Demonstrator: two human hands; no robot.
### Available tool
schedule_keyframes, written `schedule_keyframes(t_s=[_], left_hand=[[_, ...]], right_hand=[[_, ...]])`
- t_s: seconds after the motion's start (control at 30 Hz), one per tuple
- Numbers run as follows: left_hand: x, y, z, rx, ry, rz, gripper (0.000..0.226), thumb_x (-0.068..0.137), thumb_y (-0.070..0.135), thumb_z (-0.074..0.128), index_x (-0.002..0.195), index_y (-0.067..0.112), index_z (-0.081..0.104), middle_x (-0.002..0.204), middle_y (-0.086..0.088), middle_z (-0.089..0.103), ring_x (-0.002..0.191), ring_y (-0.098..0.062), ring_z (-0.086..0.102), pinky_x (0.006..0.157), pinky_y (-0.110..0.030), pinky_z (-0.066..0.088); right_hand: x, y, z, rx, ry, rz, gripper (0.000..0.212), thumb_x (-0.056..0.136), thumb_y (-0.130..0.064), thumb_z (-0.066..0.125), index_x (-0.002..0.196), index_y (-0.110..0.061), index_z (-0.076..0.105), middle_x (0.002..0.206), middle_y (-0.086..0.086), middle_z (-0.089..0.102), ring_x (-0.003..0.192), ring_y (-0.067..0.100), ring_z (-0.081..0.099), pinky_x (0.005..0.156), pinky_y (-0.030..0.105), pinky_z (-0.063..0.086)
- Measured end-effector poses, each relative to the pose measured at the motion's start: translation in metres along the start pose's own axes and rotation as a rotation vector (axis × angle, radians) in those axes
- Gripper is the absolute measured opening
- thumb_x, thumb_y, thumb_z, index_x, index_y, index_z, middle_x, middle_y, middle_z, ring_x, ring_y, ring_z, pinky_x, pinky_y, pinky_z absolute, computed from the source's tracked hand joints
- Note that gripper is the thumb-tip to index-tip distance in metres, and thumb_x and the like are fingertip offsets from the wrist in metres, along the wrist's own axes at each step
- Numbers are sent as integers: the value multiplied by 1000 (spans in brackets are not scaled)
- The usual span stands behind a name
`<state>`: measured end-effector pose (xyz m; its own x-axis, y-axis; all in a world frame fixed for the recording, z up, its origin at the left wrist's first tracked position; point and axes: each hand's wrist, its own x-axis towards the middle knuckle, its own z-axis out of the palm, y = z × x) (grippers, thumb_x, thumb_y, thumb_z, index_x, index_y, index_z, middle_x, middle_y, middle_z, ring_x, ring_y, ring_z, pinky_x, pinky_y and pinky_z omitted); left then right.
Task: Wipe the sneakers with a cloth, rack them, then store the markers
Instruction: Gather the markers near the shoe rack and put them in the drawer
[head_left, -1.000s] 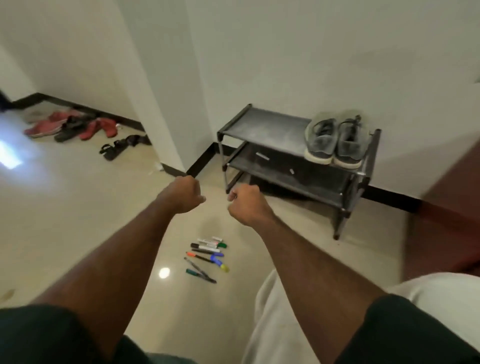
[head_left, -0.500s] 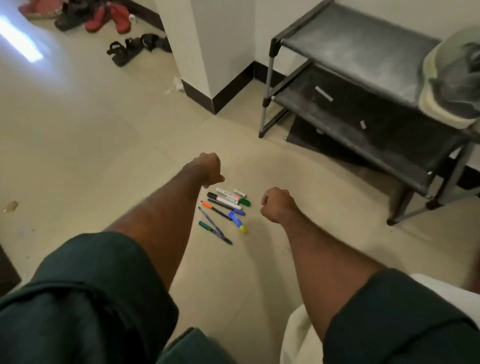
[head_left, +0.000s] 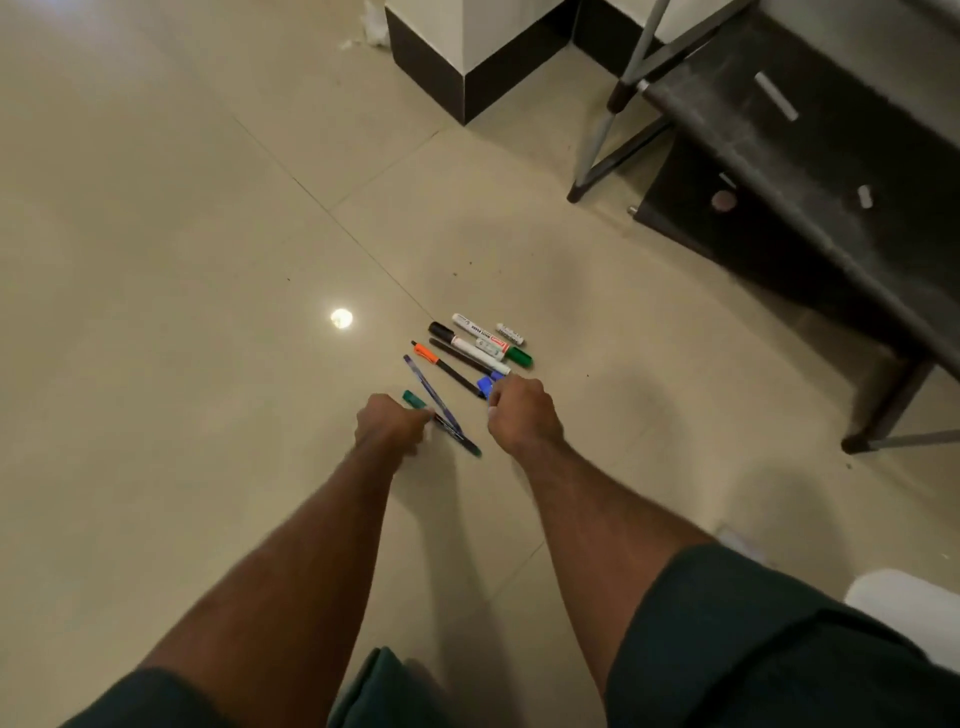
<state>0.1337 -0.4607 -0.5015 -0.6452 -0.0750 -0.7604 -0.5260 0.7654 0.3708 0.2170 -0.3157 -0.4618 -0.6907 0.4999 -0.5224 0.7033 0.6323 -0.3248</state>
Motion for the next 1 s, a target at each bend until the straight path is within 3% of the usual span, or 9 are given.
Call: schedule_keyframes(t_s=[0.23,0.4,0.5,0.6,0.7,0.77,0.87,1.0], left_hand=[[1,-9,23,17,59,-18,51,73,52,83,98,13,65,96,-7,69,81,-25,70,74,-40,62],[-5,-13,31,41,71,5,58,73,62,78,102,14,61,97,-5,66,87,-25,67,77,-40,61],[-6,-10,30,62,94,19,54,71,54,81,102,15,60,97,-5,65,88,-25,67,79,-41,61],[-8,-8,30,87,117,10,47,73,45,80,100,15,57,95,-6,64,87,-24,65,78,-39,60],[-10,-11,28,37,120,-8,33,81,35,76,95,12,56,86,-5,60,78,-20,62,66,-31,55],[-9,-12,21,-6,131,32,18,82,23,70,88,8,62,82,-6,62,73,-19,60,61,-32,52],[-5,0,6,-87,134,150,9,78,20,65,78,11,67,82,-9,69,78,-27,66,74,-39,59],[-22,64,-5,-110,74,344,17,83,19,67,72,7,68,67,-8,68,64,-26,61,61,-30,50]], right_hand=[[9,-25,41,-6,-33,-117,12,91,-24,68,101,-16,67,95,5,68,89,21,66,75,40,60],[15,-31,50,-42,-36,-116,19,92,-22,67,109,-14,64,102,6,68,93,22,65,72,34,57],[14,-32,49,-143,-46,-177,19,95,-19,62,112,-12,59,107,9,65,96,24,63,67,33,49],[9,-36,49,-242,-47,-225,18,95,-13,59,113,-11,57,109,11,64,97,24,63,70,33,51],[3,-40,48,-279,-90,-226,19,96,-13,57,115,-10,59,109,10,65,97,24,63,74,33,53],[1,-41,43,-206,-85,-168,23,96,-11,57,119,-9,60,114,12,65,104,26,63,77,35,53],[3,-40,17,-5,-15,-57,27,93,-8,55,119,-8,62,121,14,63,115,32,61,86,38,54],[8,-25,-63,207,54,4,35,88,-13,61,123,-9,61,123,15,61,117,35,59,89,37,52]])
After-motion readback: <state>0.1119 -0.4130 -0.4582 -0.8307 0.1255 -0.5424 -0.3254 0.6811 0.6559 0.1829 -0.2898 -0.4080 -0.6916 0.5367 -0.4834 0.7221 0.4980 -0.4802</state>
